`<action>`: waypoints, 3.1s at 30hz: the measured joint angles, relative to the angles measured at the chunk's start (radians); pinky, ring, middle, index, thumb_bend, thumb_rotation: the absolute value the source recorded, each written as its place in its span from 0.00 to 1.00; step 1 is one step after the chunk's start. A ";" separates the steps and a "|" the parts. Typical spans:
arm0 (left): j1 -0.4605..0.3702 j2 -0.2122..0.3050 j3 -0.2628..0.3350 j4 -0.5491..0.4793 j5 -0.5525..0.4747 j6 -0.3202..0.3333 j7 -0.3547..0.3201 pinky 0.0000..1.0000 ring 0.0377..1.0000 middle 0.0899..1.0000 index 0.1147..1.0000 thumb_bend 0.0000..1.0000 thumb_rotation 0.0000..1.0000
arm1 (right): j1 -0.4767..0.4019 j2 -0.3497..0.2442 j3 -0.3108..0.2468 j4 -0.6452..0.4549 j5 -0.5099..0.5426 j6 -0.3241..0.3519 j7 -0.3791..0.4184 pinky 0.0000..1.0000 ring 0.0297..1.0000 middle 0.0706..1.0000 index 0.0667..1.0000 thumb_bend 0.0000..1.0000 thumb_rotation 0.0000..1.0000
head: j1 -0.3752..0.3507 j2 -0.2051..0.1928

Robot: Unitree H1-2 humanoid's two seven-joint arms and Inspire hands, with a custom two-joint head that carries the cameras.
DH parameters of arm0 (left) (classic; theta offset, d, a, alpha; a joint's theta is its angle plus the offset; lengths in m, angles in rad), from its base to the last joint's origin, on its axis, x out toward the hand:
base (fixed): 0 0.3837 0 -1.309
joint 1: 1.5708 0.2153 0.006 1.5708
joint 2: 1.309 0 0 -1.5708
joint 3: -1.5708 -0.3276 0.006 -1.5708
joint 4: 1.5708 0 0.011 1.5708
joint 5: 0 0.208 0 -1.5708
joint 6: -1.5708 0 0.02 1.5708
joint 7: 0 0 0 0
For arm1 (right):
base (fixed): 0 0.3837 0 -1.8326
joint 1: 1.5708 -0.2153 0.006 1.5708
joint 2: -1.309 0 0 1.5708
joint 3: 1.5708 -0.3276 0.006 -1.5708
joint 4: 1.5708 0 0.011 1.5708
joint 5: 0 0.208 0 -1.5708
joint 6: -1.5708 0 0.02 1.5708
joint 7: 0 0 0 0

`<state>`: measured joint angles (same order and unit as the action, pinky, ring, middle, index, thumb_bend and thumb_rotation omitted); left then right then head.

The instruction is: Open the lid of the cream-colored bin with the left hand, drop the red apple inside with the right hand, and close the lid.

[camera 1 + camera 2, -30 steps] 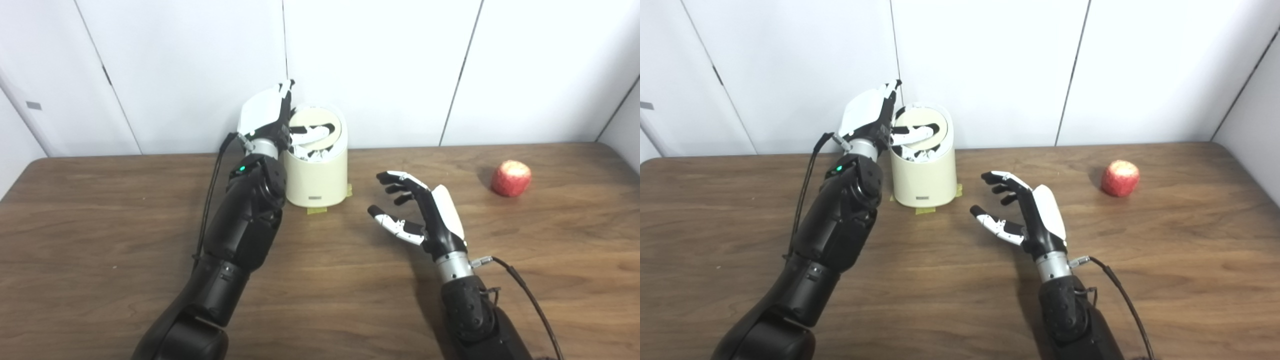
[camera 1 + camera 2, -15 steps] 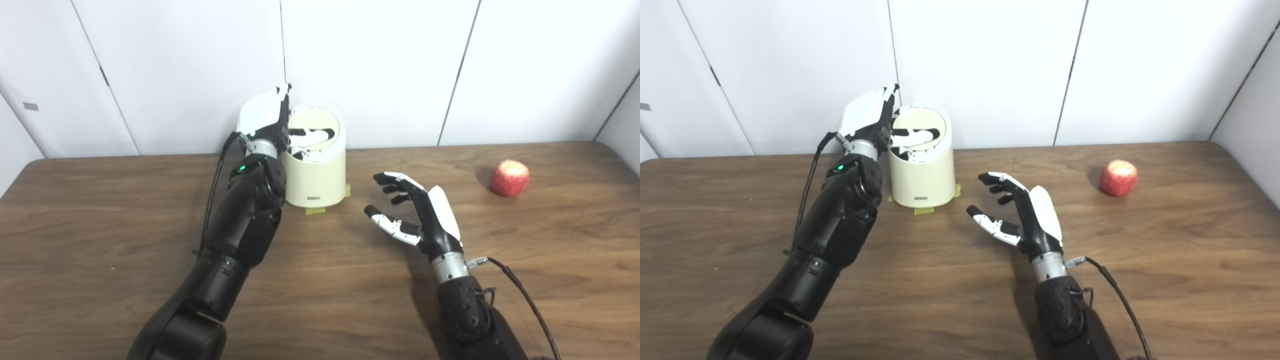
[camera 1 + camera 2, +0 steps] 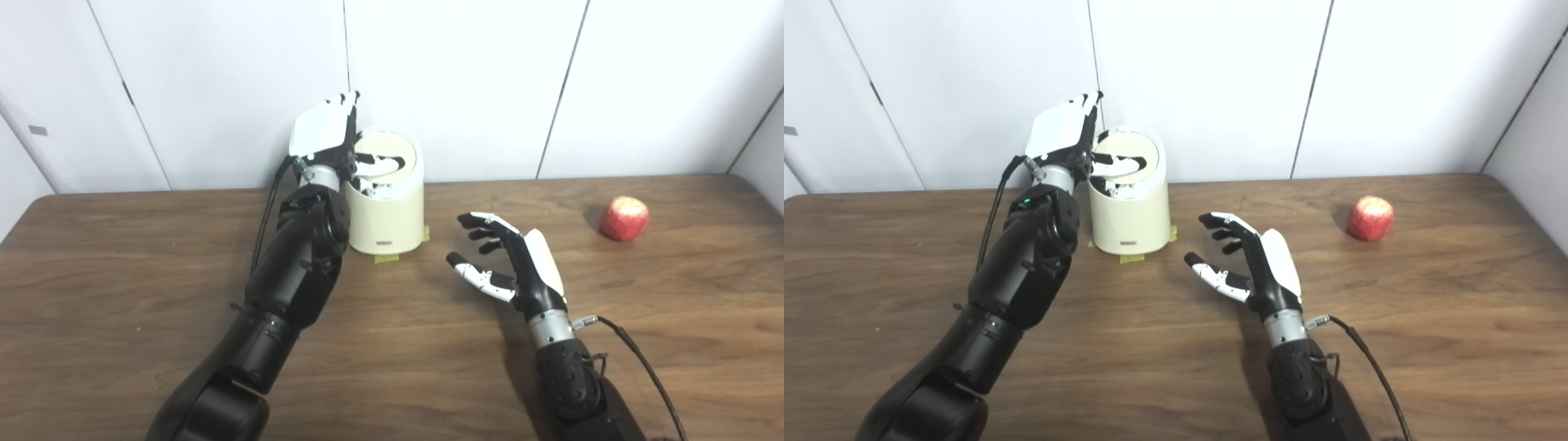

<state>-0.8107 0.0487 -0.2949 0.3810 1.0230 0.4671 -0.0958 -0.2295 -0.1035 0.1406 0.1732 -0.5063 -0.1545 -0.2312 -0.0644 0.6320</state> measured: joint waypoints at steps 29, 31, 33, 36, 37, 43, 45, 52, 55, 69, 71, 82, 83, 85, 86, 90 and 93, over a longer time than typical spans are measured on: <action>-0.001 0.036 -0.037 -0.023 0.085 -0.003 -0.053 1.00 1.00 1.00 1.00 0.94 0.08 | 0.000 -0.002 0.004 0.000 0.004 -0.003 -0.001 0.55 0.67 0.70 0.70 0.29 0.41 | 0.003 0.003; -0.005 0.047 -0.059 -0.008 0.092 -0.004 -0.034 1.00 1.00 1.00 1.00 0.98 0.09 | 0.000 -0.002 0.005 0.001 0.004 -0.003 -0.001 0.55 0.67 0.71 0.70 0.29 0.41 | 0.003 0.005; -0.011 0.061 -0.084 0.003 0.100 -0.005 -0.018 1.00 1.00 1.00 1.00 1.00 0.12 | 0.000 -0.002 0.006 0.001 0.003 -0.003 -0.001 0.56 0.68 0.71 0.70 0.29 0.42 | 0.003 0.005; -0.023 0.079 -0.116 0.027 0.108 -0.006 0.003 1.00 1.00 1.00 1.00 1.00 0.12 | 0.000 -0.002 0.007 0.001 -0.002 -0.003 -0.001 0.55 0.67 0.71 0.70 0.29 0.45 | 0.000 0.003; -0.025 0.081 -0.118 0.033 0.108 -0.006 0.006 1.00 1.00 1.00 1.00 1.00 0.12 | 0.000 -0.002 0.008 0.001 -0.004 -0.003 -0.001 0.54 0.67 0.71 0.70 0.29 0.46 | 0.002 0.002; -0.022 0.082 -0.112 0.038 0.087 -0.006 0.019 1.00 1.00 1.00 1.00 0.78 0.56 | 0.001 -0.002 0.007 -0.001 -0.009 -0.003 -0.001 0.55 0.67 0.71 0.70 0.29 0.44 | 0.003 0.005; -0.015 0.081 -0.100 0.042 0.074 -0.006 0.018 1.00 1.00 1.00 1.00 0.70 0.84 | 0.001 -0.002 0.008 -0.002 -0.009 -0.003 -0.001 0.56 0.67 0.71 0.70 0.29 0.44 | 0.005 0.005; 0.030 0.065 -0.058 0.073 0.073 -0.004 0.030 1.00 1.00 1.00 1.00 0.75 1.00 | 0.002 -0.003 0.007 -0.002 -0.006 -0.003 0.000 0.57 0.68 0.71 0.70 0.29 0.42 | 0.002 0.000; 0.043 0.051 -0.037 0.077 0.063 -0.004 0.048 1.00 1.00 1.00 1.00 0.74 1.00 | 0.002 -0.003 0.008 -0.002 -0.006 -0.003 0.000 0.57 0.68 0.71 0.70 0.29 0.42 | 0.002 0.002; 0.191 0.024 0.152 -0.340 -0.263 -0.100 0.237 0.89 0.90 0.89 0.87 0.49 1.00 | -0.001 -0.002 0.007 0.003 -0.002 -0.007 -0.002 0.55 0.67 0.70 0.70 0.29 0.41 | 0.005 -0.005; 0.248 0.023 0.200 -0.397 -0.393 -0.194 0.234 0.81 0.86 0.85 0.83 0.47 1.00 | -0.002 -0.002 0.006 0.006 0.001 -0.012 -0.004 0.55 0.67 0.70 0.69 0.29 0.40 | 0.006 -0.003; 0.541 0.033 0.328 -0.458 -0.851 -0.552 0.193 0.65 0.72 0.71 0.68 0.25 0.80 | -0.003 -0.022 -0.003 -0.094 -0.032 0.009 0.004 0.57 0.68 0.70 0.69 0.28 0.49 | 0.006 -0.006; 0.548 0.035 0.330 -0.458 -0.860 -0.565 0.193 0.65 0.72 0.71 0.68 0.26 0.80 | -0.007 -0.024 -0.006 -0.109 -0.037 0.009 0.004 0.56 0.68 0.70 0.68 0.28 0.44 | 0.006 -0.006; 0.558 0.042 0.329 -0.458 -0.869 -0.596 0.183 0.65 0.72 0.72 0.69 0.26 0.80 | -0.020 -0.041 -0.010 -0.160 -0.069 0.026 0.018 0.45 0.57 0.70 0.66 0.32 0.39 | 0.003 -0.006; 0.565 0.046 0.327 -0.458 -0.869 -0.609 0.176 0.65 0.72 0.72 0.69 0.25 0.80 | -0.029 -0.055 -0.011 -0.188 -0.080 0.036 0.032 0.35 0.47 0.71 0.65 0.34 0.38 | 0.003 -0.006; 0.608 0.055 0.327 -0.459 -0.872 -0.634 0.163 0.66 0.73 0.72 0.69 0.22 0.77 | -0.086 -0.127 -0.038 -0.316 -0.105 0.133 0.136 0.53 0.63 0.76 0.70 0.52 0.42 | 0.003 -0.009; 0.643 0.053 0.328 -0.459 -0.892 -0.635 0.156 0.69 0.74 0.72 0.68 0.23 0.73 | -0.144 -0.216 -0.043 -0.346 -0.128 0.198 0.244 0.68 0.76 0.79 0.77 0.76 0.46 | -0.003 -0.014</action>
<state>-0.1675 0.1013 0.0326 -0.0776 0.1311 -0.1677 0.0602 -0.3731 -0.3193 0.0980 -0.1729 -0.6342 0.0436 0.0126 -0.0675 0.6182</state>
